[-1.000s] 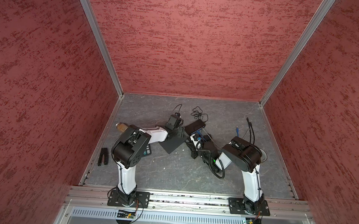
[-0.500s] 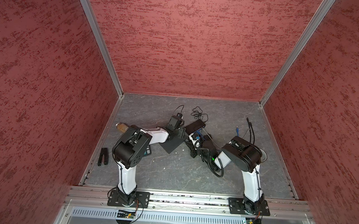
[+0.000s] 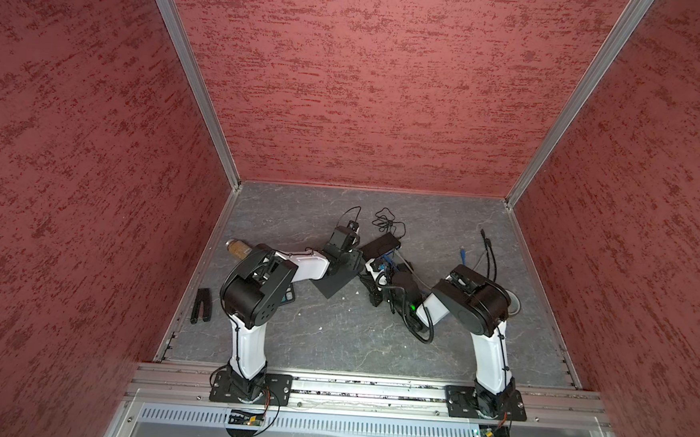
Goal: Insert the plug into the switch port
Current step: 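Open the right gripper and draw it back from the inserted plug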
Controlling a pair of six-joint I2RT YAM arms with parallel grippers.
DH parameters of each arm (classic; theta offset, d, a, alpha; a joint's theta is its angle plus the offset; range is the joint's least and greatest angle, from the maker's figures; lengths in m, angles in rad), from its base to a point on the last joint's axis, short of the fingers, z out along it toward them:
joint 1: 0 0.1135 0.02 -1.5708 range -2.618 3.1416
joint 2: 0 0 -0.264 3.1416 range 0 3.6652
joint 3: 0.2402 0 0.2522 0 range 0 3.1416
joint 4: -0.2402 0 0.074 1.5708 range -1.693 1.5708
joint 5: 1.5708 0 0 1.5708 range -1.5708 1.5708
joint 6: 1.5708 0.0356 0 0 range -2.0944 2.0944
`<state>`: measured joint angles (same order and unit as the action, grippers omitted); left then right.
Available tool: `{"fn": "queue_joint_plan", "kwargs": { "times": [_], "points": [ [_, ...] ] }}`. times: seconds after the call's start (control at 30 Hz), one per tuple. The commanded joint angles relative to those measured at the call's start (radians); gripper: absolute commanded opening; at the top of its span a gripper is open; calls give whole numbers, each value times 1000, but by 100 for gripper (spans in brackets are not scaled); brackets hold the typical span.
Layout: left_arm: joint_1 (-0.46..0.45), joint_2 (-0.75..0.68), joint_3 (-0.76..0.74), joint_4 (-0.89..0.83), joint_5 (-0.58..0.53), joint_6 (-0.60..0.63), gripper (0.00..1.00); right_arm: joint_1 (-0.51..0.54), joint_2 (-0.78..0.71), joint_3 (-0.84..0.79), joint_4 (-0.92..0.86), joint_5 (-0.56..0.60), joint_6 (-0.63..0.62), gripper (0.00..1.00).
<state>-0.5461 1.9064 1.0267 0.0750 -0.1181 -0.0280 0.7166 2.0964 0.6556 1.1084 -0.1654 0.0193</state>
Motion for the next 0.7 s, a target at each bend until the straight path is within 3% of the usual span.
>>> {"fn": "queue_joint_plan", "kwargs": {
  "times": [0.0, 0.67],
  "points": [
    [-97, 71, -55, -147, 256, -36, 72, 7, 19, 46, -28, 43, 37, 10],
    [-135, 115, -65, -92, 297, -59, 72, 7, 6, 150, -111, 33, 53, 8]
  ]
}}
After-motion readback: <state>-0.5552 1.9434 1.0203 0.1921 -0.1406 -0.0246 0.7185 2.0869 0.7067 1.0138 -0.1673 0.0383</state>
